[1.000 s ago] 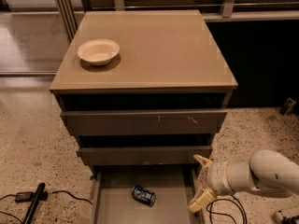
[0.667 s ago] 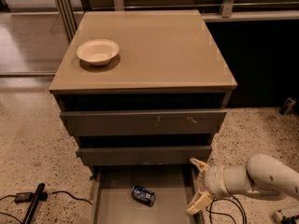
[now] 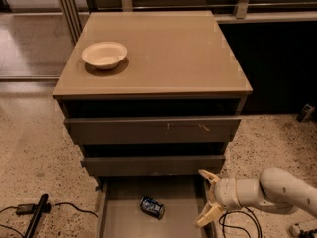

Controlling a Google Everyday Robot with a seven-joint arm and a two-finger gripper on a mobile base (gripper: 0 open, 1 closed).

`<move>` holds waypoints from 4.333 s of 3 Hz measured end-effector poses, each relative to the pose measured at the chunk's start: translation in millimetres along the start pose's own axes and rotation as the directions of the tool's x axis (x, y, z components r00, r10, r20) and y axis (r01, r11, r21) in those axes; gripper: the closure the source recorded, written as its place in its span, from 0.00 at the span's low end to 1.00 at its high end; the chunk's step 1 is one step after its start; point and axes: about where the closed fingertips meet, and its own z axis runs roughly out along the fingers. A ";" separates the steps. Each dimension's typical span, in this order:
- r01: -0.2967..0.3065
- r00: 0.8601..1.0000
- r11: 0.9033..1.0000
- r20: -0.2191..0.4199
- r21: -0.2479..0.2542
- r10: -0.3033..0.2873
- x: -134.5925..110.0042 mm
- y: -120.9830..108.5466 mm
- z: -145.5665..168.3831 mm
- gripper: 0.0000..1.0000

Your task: Pick pepsi can from bottom drawer and place on counter

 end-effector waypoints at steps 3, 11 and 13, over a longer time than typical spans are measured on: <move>-0.099 0.992 0.977 -0.056 0.191 0.111 50.3 1.2 83.5 0.00; -0.096 0.995 0.949 0.047 0.300 0.086 189.2 -83.0 264.7 0.00; -0.024 0.999 0.953 -0.026 0.301 0.033 208.6 -92.1 297.2 0.00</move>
Offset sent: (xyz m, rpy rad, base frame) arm 0.0096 0.0428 -0.0931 -0.1475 0.0278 -0.2656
